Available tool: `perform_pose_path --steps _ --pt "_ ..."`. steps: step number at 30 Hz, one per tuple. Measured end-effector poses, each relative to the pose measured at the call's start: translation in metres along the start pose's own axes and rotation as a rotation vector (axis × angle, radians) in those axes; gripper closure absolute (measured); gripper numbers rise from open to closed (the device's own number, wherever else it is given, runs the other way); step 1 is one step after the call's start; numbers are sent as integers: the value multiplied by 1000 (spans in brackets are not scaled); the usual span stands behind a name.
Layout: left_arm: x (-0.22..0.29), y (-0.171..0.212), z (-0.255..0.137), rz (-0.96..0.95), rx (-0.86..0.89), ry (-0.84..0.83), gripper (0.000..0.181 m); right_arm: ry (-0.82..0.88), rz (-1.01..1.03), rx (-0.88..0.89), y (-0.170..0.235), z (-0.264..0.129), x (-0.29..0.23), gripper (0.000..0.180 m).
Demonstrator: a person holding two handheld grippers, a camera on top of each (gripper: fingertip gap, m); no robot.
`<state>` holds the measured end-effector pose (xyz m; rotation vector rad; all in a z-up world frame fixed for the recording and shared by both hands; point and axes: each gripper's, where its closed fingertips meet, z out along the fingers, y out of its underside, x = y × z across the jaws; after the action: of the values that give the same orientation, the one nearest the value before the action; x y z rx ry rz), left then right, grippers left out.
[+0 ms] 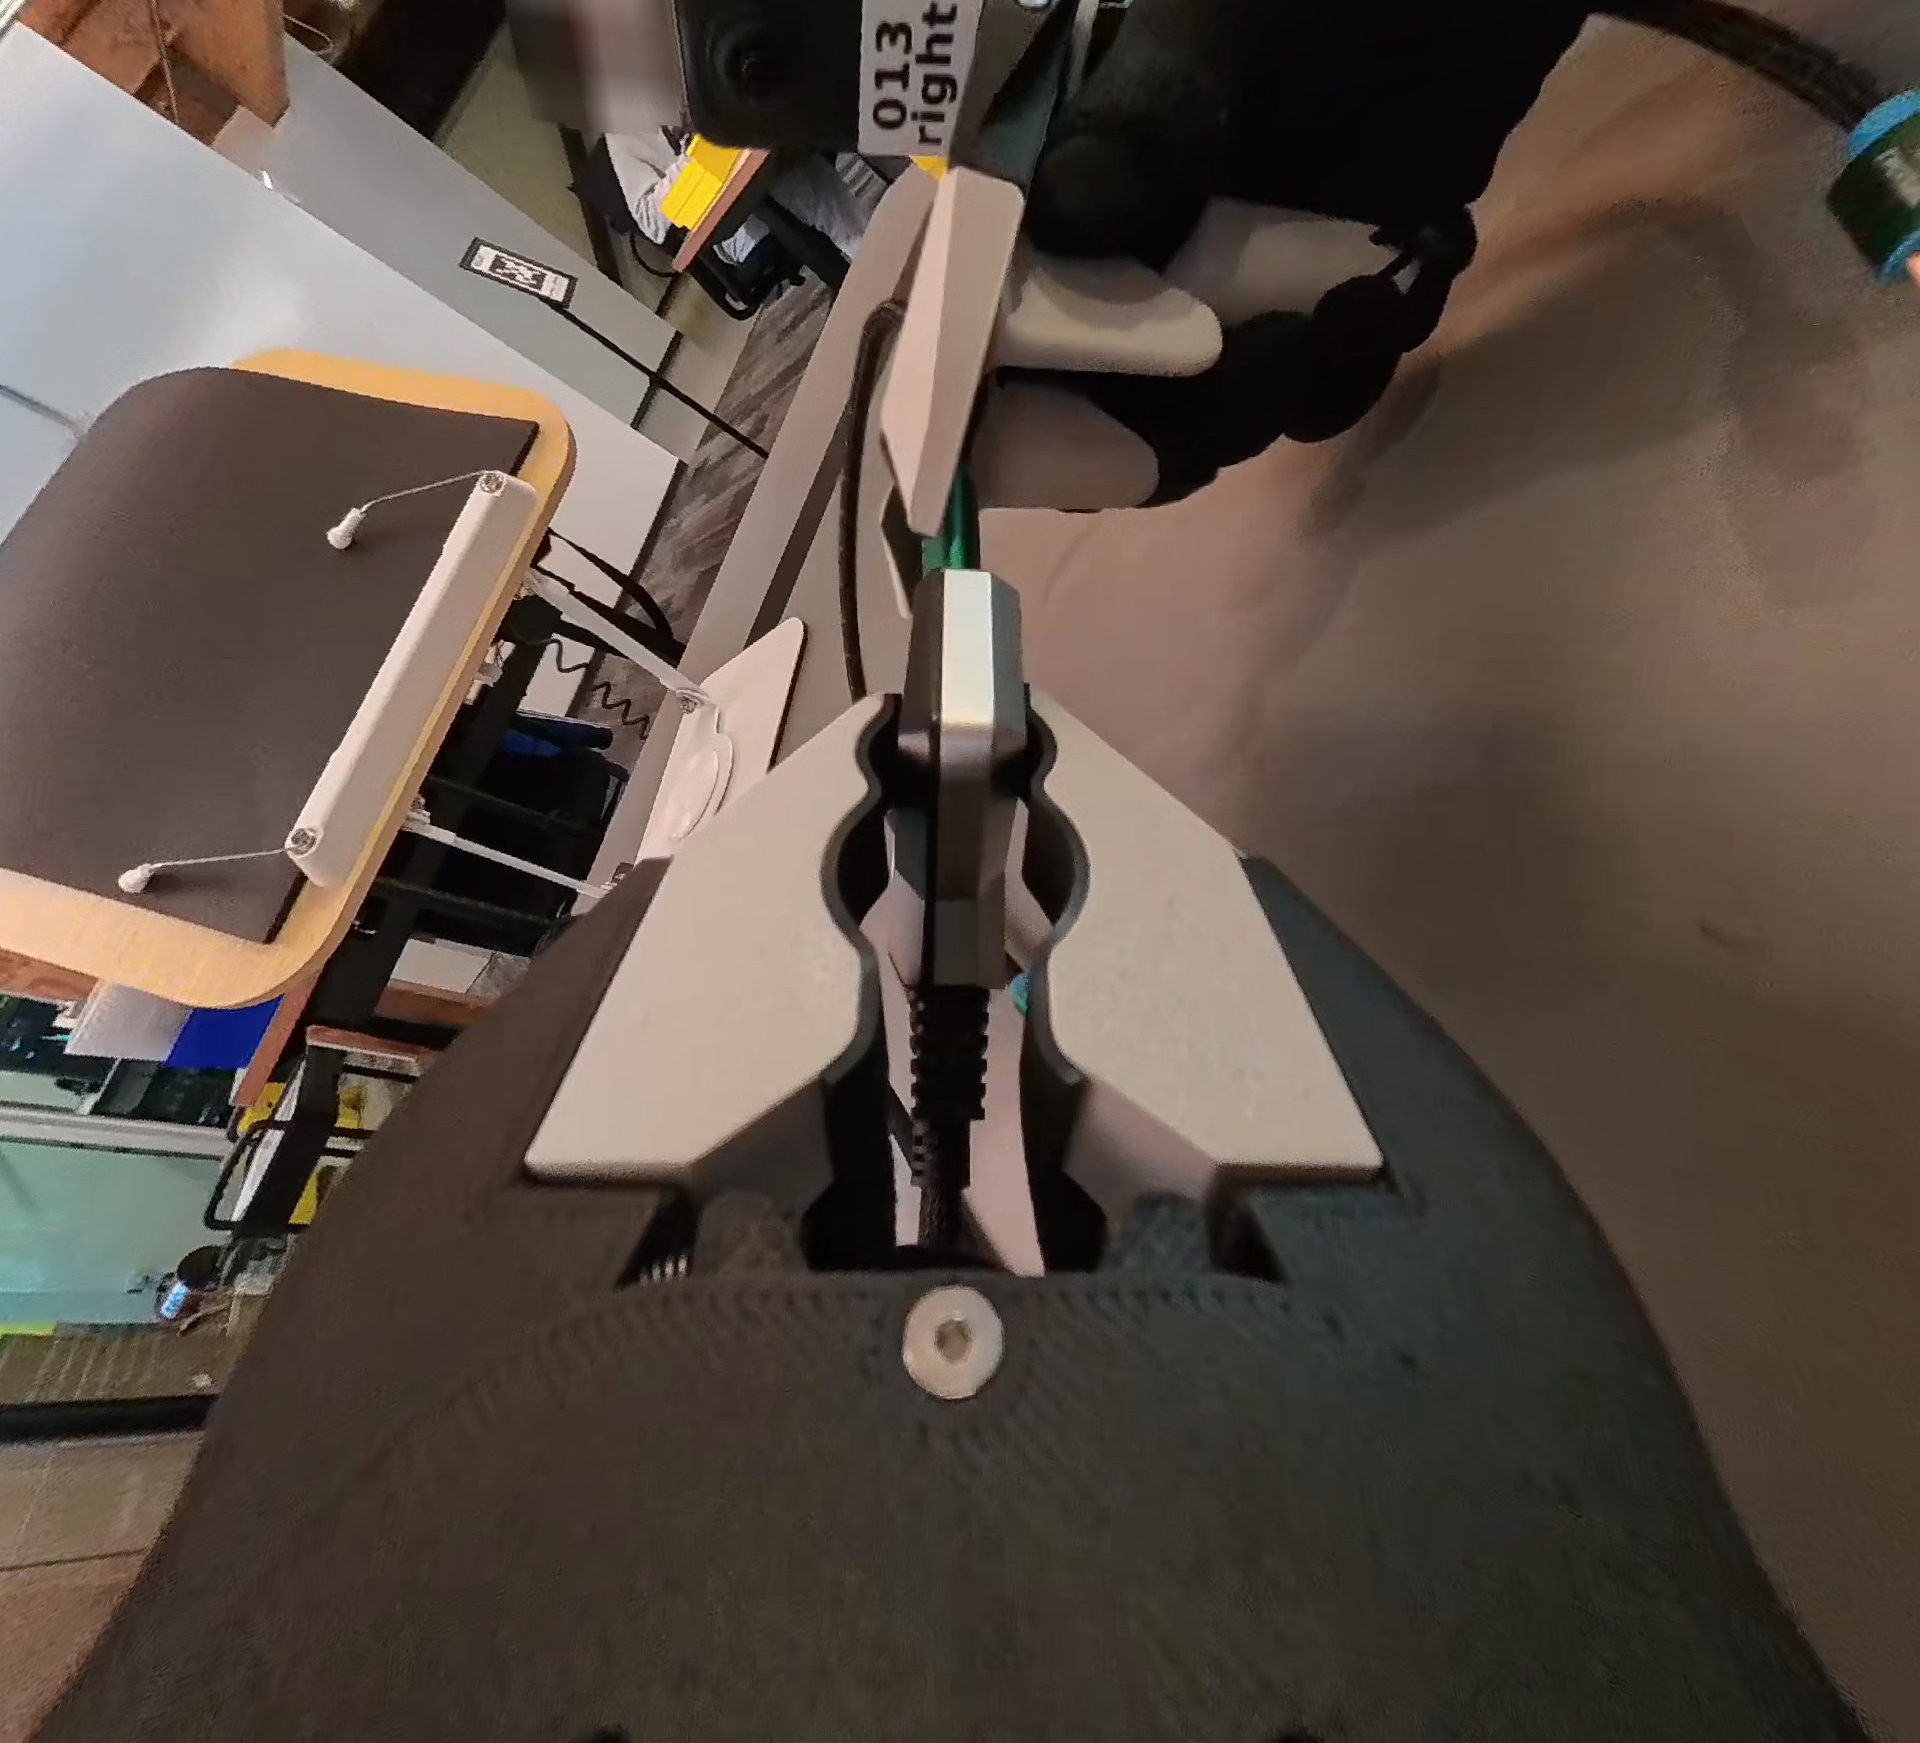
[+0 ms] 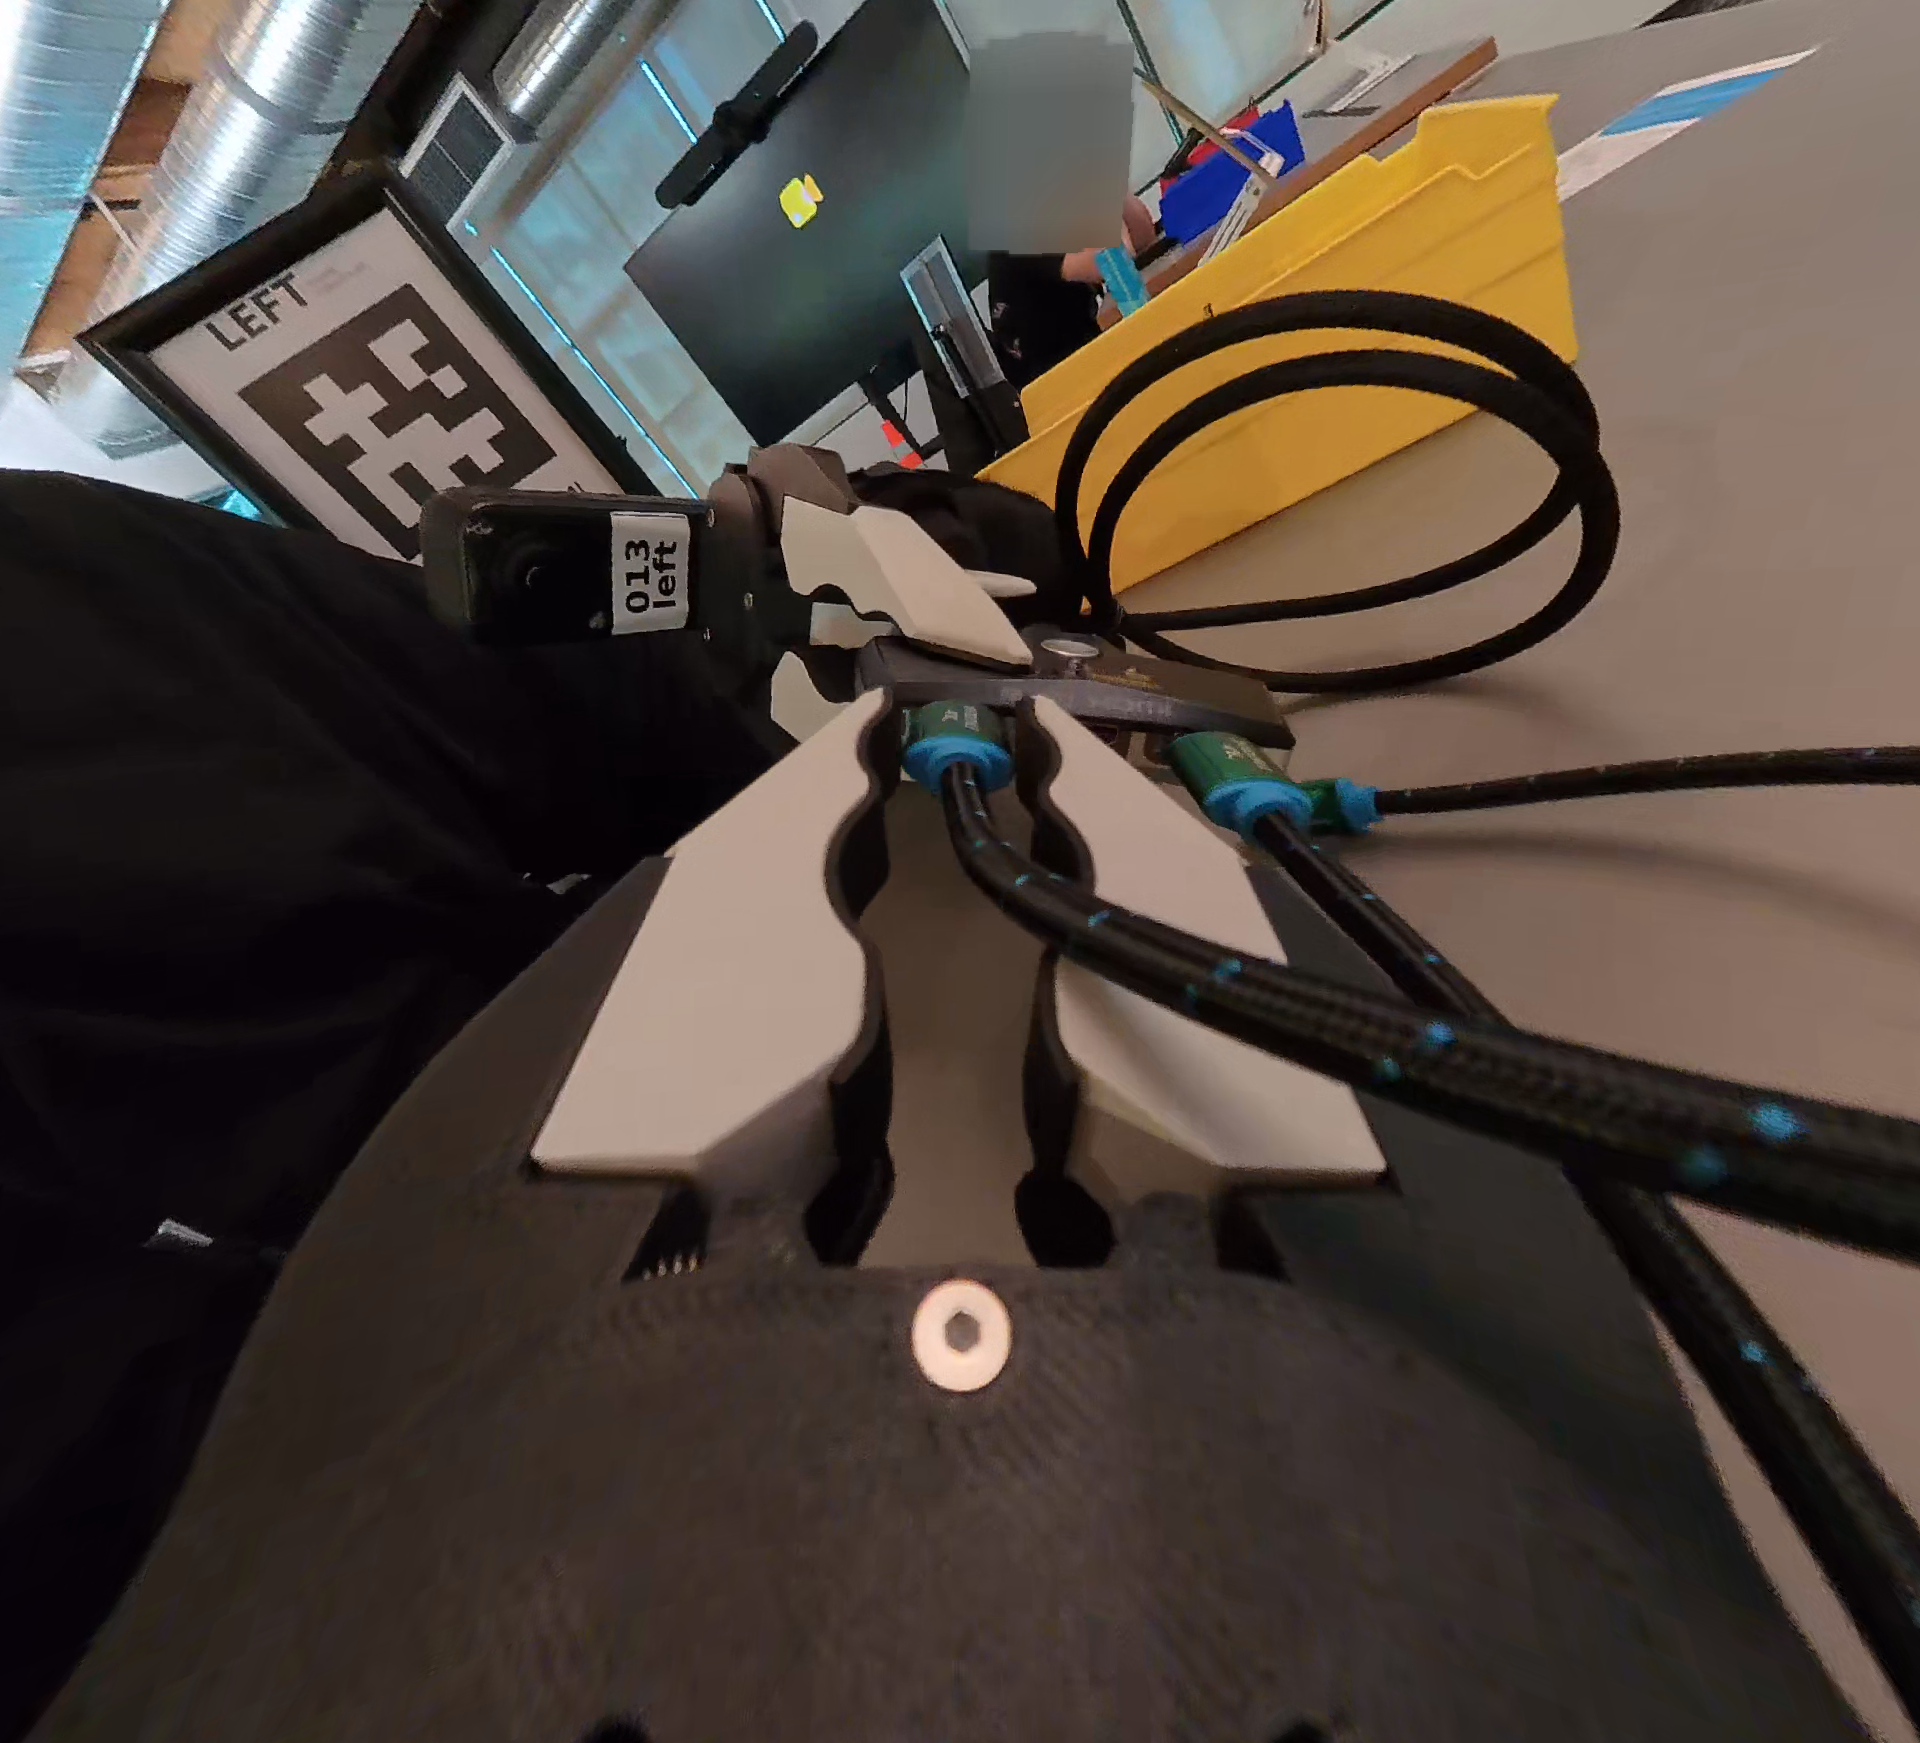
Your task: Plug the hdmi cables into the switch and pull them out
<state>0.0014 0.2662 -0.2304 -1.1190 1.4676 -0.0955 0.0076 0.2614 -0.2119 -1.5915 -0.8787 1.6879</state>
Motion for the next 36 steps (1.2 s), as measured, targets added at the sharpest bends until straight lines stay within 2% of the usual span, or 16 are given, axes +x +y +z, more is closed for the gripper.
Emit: perform_pose_path --steps 1,3,8,18,19,24,25,30,33,36 --pt "1 0 0 1 1 3 162 -4 6 -20 4 1 0 160" --pt "5 -1 1 18 -2 13 163 17 -4 -92 16 7 2 140" --pt "8 0 3 22 3 17 163 -21 -15 -91 16 3 -2 160" --pt "17 16 12 1 -57 63 160 45 -41 -123 27 2 11 160" --pt "18 21 14 -24 -82 84 156 56 -62 -132 28 2 12 160" --pt "23 45 22 -208 -259 242 92 104 -189 -194 37 9 12 160" --pt "24 48 21 -250 -284 279 85 104 -201 -189 36 9 11 160" --pt "44 57 17 -328 -423 495 68 111 -271 -214 42 12 9 160" --pt "54 46 15 -410 -420 635 68 120 -310 -234 46 13 8 160" --pt "59 50 13 -450 -482 732 51 123 -337 -248 49 14 7 160"
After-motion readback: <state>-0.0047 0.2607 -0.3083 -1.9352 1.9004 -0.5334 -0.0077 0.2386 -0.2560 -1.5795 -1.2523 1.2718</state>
